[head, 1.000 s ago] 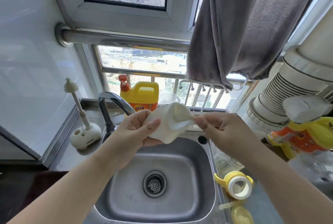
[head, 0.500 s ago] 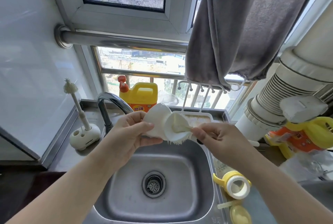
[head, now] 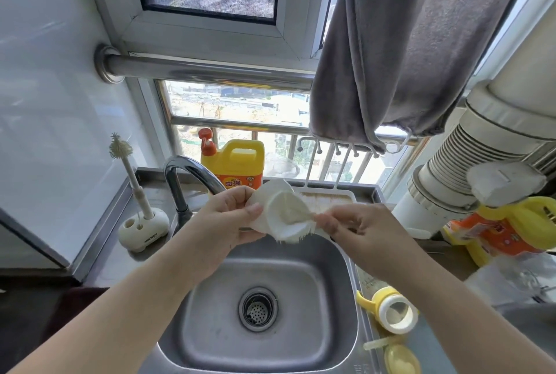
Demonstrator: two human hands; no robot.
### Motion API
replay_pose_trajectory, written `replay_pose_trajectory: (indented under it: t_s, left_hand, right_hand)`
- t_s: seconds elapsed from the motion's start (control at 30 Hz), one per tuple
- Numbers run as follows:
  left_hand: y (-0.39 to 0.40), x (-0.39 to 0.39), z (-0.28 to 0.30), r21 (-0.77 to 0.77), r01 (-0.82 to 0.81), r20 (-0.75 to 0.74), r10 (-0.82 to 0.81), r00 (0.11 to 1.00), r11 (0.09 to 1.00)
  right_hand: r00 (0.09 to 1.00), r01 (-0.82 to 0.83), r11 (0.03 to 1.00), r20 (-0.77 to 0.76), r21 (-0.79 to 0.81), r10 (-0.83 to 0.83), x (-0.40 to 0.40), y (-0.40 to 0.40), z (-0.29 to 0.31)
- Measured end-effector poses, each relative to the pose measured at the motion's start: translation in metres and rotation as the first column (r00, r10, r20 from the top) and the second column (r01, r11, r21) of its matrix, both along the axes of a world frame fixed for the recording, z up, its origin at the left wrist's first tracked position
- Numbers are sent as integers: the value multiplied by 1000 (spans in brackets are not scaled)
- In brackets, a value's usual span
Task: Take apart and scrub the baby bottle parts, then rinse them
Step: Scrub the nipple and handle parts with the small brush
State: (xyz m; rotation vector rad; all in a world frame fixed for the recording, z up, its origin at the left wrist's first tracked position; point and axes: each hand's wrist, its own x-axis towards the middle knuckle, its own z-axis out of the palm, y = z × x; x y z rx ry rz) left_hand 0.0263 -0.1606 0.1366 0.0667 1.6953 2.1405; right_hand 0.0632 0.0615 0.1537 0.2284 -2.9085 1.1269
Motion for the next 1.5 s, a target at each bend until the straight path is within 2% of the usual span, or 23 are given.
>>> replay_pose_trajectory:
  t_s: [0.07, 0.17, 0.3, 0.4, 0.53, 0.67, 0.77, 0.83, 0.9, 1.0, 1.07, 1.13, 1.23, 1.4, 1.5]
  left_hand:
    - [2, 2, 0, 19, -11, -12, 12, 1000, 1000]
    - [2, 6, -1, 17, 5, -50, -5, 999, 1000]
    - [-2, 9, -3, 69, 57, -67, -53, 996, 996]
    - [-4, 10, -3, 92, 72, -83, -64, 995, 993]
    - [-5, 10, -5, 82, 82, -126, -71, 989, 993]
    - [-6, 12, -5, 67, 92, -149, -81, 986, 993]
    - [-8, 11, -5, 69, 62, -142, -52, 989, 996]
    - [-11, 9, -5, 88, 42, -111, -32, 993, 995]
    - [-14, 8, -4, 173, 40, -62, -29, 998, 984]
    - [-22, 8, -3, 258, 93, -23, -91, 996, 962]
    - [-24, 9, -2, 281, 135, 27, -149, 989, 950]
    - [-19, 11, 1, 254, 166, 84, -193, 978, 953]
    - [-6, 13, 6, 127, 125, 109, -139, 984, 984]
    - [-8, 8, 6, -91, 123, -35, -127, 991, 988]
    - [-8, 8, 2, -108, 144, -36, -149, 988, 984]
  right_hand:
    - [1000, -10, 1000, 29, -4, 10, 1, 0, 5]
    - [990, 131, 988, 58, -79, -127, -3, 4, 9]
    - [995, 57, 992, 83, -109, -48, 2, -7, 9]
    - [981, 184, 978, 86, -102, -176, -3, -4, 11]
    - [993, 94, 987, 90, -127, -83, 2, -12, 13]
    - [982, 186, 973, 63, -134, -179, -6, -9, 11]
    - [994, 22, 988, 105, -152, -6, -4, -11, 10]
    - [994, 70, 987, 94, -145, -56, -5, -8, 9]
    - [987, 146, 976, 98, -160, -131, -8, 1, 6]
    - [990, 44, 979, 142, -198, -16, 2, 6, 1]
    - [990, 42, 974, 141, -221, -10, 8, 6, -1]
    - [991, 57, 975, 130, -217, -28, 7, 6, -1]
    - [994, 27, 987, 113, -159, -9, 4, 3, -2]
    - [993, 36, 990, 117, -137, -20, 8, 9, 5]
    - [988, 131, 989, 86, -68, -125, 7, 16, 9]
